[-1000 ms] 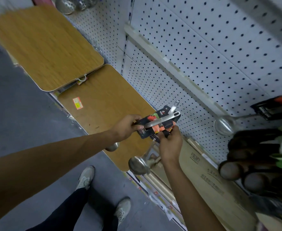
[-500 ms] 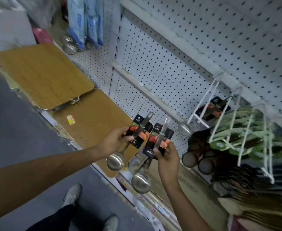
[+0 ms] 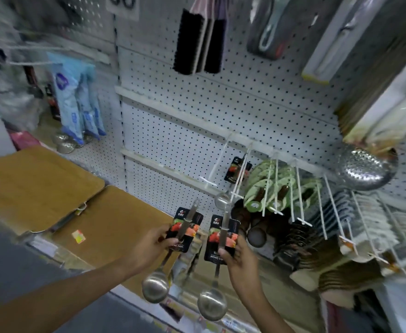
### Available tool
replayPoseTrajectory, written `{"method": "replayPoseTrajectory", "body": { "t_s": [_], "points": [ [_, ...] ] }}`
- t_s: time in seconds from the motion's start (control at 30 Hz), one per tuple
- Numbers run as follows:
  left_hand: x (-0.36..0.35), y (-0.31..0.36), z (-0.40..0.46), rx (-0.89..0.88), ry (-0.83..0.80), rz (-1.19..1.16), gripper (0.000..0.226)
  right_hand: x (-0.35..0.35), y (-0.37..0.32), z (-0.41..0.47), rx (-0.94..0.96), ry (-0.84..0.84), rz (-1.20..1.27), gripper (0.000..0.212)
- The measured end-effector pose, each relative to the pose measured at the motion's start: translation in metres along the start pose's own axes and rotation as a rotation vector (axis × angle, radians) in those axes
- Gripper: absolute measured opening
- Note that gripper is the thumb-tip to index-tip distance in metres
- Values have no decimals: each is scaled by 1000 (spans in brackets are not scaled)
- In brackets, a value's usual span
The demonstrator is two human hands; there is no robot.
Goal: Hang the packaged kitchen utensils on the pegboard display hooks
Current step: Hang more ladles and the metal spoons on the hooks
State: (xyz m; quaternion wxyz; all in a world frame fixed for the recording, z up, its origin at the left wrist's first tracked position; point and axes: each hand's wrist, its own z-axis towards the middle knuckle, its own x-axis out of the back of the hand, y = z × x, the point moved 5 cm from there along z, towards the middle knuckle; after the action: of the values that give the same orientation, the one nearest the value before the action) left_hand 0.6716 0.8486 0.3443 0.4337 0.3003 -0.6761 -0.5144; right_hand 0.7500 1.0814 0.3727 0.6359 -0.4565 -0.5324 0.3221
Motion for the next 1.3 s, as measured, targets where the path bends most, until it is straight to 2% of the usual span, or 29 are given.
{"method": "replayPoseTrajectory", "body": {
  "t_s": [0.1,0.13,0.27,0.4,0.53,0.6,0.7,0.8,0.97,1.17,1.3],
  "points": [
    [-10,12,-6,-36,-42,33,28,14,-4,-10,7,21,26,24],
    [-13,16,-8,-40,-43,46,24,18,-4,-11,8,23,32,24],
    [-28,36,-17,-28,-24,66,29,29,-9,-14,20,39,53,25],
    [-42,42,-25,-21,-21,30,17,32,-7,-11,16,50,52,21],
    [-45,41,-26,-5,-2,15,17,28,3,-8,-15,23,52,25],
    [-43,40,-27,10,3,14,18,25,5,-6,-24,30,41,32],
    [-33,31,-22,31,-7,24,19,18,4,-2,-12,33,40,25],
    [-18,23,-16,50,-20,37,26,12,2,5,-35,83,52,26],
    [1,24,-7,30,-54,50,20,1,-4,11,-33,134,21,18],
    [15,22,-4,13,-56,88,17,-12,-3,3,-42,176,5,24],
    [17,18,1,26,-73,81,18,-12,-4,2,-39,193,47,20]
  ]
}}
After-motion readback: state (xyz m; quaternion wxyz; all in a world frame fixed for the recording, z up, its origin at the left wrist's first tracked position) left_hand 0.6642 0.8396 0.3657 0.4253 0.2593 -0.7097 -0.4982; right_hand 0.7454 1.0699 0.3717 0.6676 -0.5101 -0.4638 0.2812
